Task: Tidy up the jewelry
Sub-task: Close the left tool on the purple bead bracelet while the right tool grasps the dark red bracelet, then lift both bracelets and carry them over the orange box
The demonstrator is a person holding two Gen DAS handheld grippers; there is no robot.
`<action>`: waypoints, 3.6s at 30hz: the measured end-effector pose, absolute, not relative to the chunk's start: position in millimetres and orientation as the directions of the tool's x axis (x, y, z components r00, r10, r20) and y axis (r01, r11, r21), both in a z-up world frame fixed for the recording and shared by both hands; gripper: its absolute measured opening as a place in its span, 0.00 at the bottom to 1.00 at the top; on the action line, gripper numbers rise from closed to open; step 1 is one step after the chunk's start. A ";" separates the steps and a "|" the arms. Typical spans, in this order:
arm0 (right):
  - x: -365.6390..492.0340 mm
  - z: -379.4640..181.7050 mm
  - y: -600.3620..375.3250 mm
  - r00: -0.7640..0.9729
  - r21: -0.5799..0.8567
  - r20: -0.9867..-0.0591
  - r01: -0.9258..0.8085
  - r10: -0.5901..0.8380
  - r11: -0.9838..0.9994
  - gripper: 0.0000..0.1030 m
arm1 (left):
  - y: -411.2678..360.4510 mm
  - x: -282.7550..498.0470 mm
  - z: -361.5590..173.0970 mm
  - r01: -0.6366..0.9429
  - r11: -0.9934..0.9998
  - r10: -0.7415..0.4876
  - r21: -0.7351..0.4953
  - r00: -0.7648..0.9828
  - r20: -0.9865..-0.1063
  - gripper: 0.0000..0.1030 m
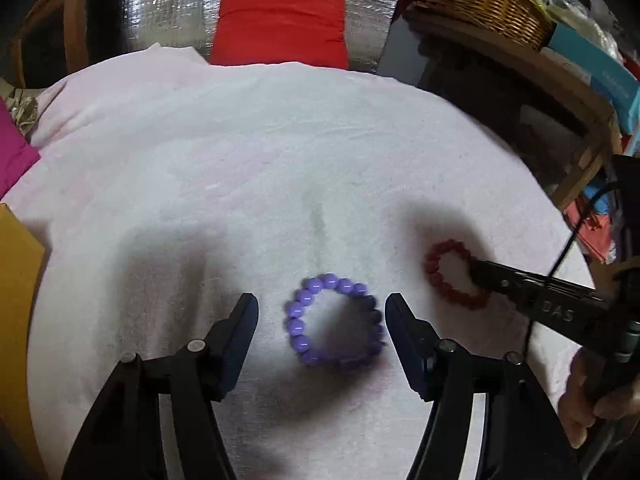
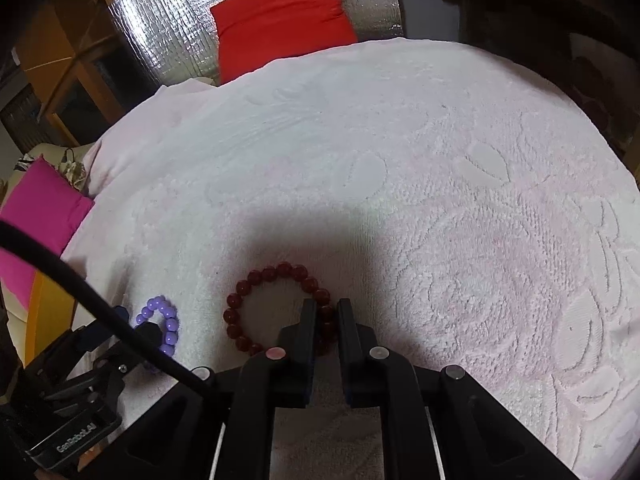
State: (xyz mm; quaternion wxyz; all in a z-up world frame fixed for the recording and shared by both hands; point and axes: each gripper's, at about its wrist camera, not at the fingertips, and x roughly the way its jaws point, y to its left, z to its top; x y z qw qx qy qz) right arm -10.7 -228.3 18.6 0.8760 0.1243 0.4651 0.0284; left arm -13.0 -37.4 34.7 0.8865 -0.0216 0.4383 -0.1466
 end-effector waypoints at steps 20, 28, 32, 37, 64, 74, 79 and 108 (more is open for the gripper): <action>-16.4 19.1 -229.2 0.573 0.239 -0.803 0.056 0.165 0.969 0.12 | -50.5 -17.5 27.2 0.245 0.966 -0.221 -0.085 0.603 -0.766 0.18; -18.2 20.7 -226.1 0.585 0.233 -0.795 0.048 0.162 0.971 0.11 | -28.0 -14.3 29.7 0.212 0.968 -0.238 -0.133 0.612 -0.755 0.08; -20.9 27.0 -225.7 0.607 0.261 -0.772 0.032 0.189 0.965 0.11 | -22.2 -15.1 32.9 0.206 0.969 -0.236 -0.135 0.619 -0.749 0.08; -24.9 35.4 -231.1 0.637 0.300 -0.739 0.020 0.219 0.954 0.11 | -19.7 -18.7 40.7 0.206 0.969 -0.240 -0.138 0.637 -0.732 0.08; -49.7 73.3 -211.2 0.745 0.350 -0.590 -0.111 0.311 0.930 0.11 | 6.9 -39.8 79.4 0.184 0.969 -0.248 -0.166 0.726 -0.641 0.08; -61.5 85.9 -191.2 0.759 0.331 -0.560 -0.162 0.331 0.930 0.11 | 12.1 -54.4 88.9 0.162 0.980 -0.198 -0.115 0.753 -0.628 0.08; -67.5 88.9 -185.5 0.764 0.330 -0.547 -0.180 0.343 0.927 0.11 | 13.8 -64.2 94.4 0.149 0.983 -0.181 -0.104 0.766 -0.616 0.08; -99.6 96.3 -113.0 0.729 0.296 -0.539 -0.304 0.422 0.905 0.11 | 69.9 -97.4 112.1 0.000 0.997 -0.047 -0.080 0.816 -0.576 0.08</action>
